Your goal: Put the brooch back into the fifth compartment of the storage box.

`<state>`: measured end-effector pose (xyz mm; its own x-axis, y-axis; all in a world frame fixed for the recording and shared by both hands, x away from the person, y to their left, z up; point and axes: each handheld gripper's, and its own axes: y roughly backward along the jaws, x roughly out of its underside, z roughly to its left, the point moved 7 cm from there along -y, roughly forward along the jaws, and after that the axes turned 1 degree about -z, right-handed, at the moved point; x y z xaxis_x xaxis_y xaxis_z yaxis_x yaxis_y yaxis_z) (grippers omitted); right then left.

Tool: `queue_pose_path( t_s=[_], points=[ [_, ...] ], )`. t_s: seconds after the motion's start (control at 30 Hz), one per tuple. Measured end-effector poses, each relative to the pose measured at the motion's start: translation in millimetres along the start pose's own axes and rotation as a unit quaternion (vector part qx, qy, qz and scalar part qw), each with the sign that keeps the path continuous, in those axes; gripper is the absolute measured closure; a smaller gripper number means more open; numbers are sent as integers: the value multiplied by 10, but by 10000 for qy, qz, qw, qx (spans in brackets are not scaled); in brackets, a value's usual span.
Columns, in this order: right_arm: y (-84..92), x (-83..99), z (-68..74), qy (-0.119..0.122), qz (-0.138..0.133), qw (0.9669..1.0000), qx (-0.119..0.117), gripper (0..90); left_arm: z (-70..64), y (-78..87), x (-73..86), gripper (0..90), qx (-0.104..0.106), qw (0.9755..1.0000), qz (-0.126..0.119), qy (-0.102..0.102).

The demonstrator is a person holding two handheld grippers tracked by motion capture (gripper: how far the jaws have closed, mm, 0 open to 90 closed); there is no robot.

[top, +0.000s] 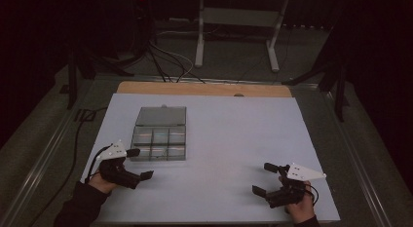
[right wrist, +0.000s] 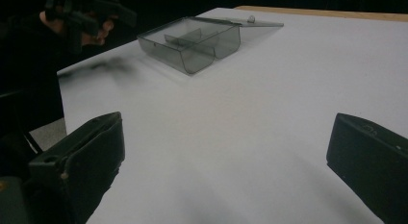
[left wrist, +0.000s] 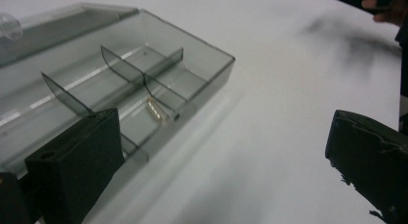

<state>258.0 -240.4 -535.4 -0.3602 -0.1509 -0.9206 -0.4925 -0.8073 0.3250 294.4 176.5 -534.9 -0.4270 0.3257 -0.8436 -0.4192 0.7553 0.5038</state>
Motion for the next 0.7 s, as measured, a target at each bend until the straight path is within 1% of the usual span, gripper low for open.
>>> queue_pose_path(
  t_s=[0.07, 0.1, 0.17, 0.27, 0.4, 0.43, 0.53, 0.57, 0.63, 0.7],
  points=[
    [-2, 6, -1, -9, 17, 10000, 6, 0, -30, 4, 42, 11, 31, 10000, 7, -10],
    [-4, 10, 2, -7, 32, 10000, 1, 0, -47, 7, 61, 11, 72, 10000, 21, -56],
    [-8, 8, -2, -9, 31, 10000, 5, 0, -74, 9, 96, 11, 105, 9999, 37, -79],
    [-9, 13, -1, -12, 41, 10000, 7, 0, -94, 4, 157, 11, 116, 9997, 124, -189],
    [-10, 11, -3, -31, 30, 10000, 0, 0, -106, 12, 222, 11, 167, 9997, 137, -147],
    [-11, 14, -4, -21, 38, 10000, 1, 0, -111, 21, 237, 11, 170, 9996, 141, -177],
    [-14, 13, -5, -26, 35, 10000, -3, 0, -129, 52, 278, 11, 199, 9996, 97, -176],
    [-14, 12, -6, -35, 27, 10000, -7, 0, -129, 61, 297, 11, 202, 9996, 110, -139],
    [-13, 17, 0, -21, 50, 10000, -10, 0, -141, 74, 341, 11, 253, 9995, 146, -135],
    [-13, 17, 0, -22, 54, 10000, -14, 0, -154, 77, 380, 11, 253, 9994, 212, -106]
  ],
)
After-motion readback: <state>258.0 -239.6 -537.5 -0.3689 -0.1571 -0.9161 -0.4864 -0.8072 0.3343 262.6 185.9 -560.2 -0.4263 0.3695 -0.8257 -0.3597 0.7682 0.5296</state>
